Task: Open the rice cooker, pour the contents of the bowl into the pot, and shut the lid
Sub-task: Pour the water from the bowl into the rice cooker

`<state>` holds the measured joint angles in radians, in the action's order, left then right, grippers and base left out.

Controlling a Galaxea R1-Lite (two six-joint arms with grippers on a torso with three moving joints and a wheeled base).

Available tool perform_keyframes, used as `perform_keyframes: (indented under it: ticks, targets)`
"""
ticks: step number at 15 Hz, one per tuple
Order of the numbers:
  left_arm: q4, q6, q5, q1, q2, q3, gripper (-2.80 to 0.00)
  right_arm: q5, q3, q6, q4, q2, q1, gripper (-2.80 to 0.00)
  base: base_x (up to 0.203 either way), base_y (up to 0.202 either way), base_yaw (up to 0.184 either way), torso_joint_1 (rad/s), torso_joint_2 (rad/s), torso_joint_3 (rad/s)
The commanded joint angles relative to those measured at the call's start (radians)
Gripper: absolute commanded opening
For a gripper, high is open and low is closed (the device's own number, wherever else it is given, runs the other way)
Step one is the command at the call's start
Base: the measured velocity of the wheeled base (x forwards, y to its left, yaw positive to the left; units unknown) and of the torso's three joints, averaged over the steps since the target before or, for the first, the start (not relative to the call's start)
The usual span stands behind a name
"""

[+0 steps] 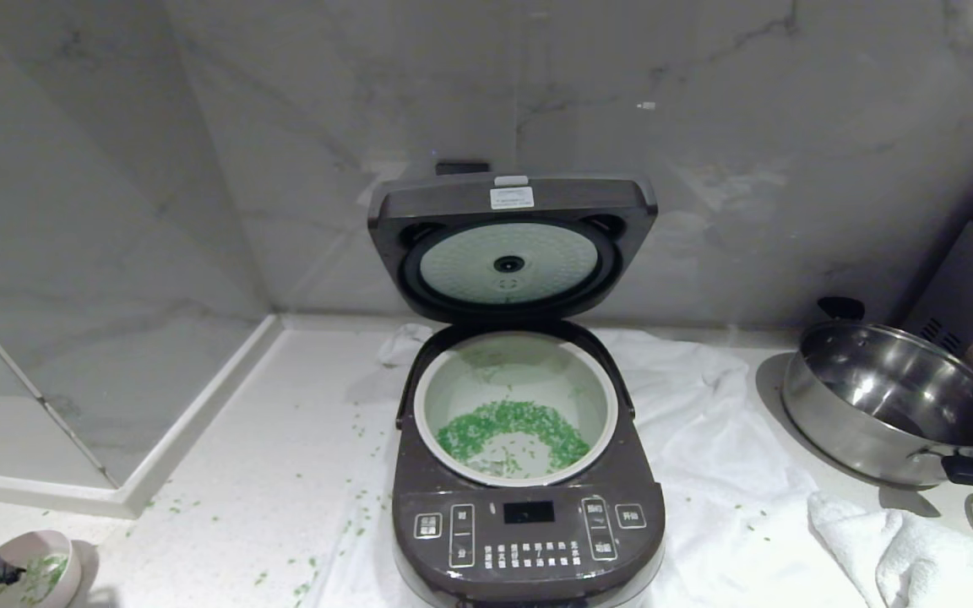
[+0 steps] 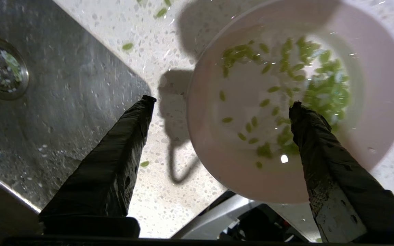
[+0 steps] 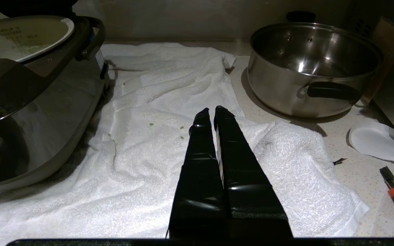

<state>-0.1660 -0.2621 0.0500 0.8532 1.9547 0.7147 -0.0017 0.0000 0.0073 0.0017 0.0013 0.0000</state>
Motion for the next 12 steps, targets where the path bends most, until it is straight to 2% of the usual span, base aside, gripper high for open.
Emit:
perform_keyframes:
  ticks: [1, 5, 10, 11, 12]
  targets:
    - [-0.003, -0.002, 0.002, 0.025, 0.069, 0.017, 0.0, 0.0, 0.0, 0.0, 0.0, 0.0, 0.0, -2.8, 0.0, 0.0, 0.0, 0.0, 0.0, 0.0]
    - [-0.003, -0.003, 0.008, 0.032, 0.12, 0.044, 0.0, 0.0, 0.0, 0.0, 0.0, 0.0, 0.0, -2.8, 0.0, 0.0, 0.0, 0.0, 0.0, 0.0]
    - [-0.008, 0.0, 0.014, -0.001, 0.2, 0.048, 0.0, 0.0, 0.0, 0.0, 0.0, 0.0, 0.0, -2.8, 0.0, 0.0, 0.0, 0.0, 0.0, 0.0]
    - [-0.037, 0.001, 0.013, -0.003, 0.217, 0.043, 0.0, 0.0, 0.0, 0.0, 0.0, 0.0, 0.0, -2.8, 0.0, 0.0, 0.0, 0.0, 0.0, 0.0]
    - [-0.074, 0.001, 0.013, -0.003, 0.231, 0.037, -2.8, 0.0, 0.0, 0.0, 0.0, 0.0, 0.0, -2.8, 0.0, 0.0, 0.0, 0.0, 0.0, 0.0]
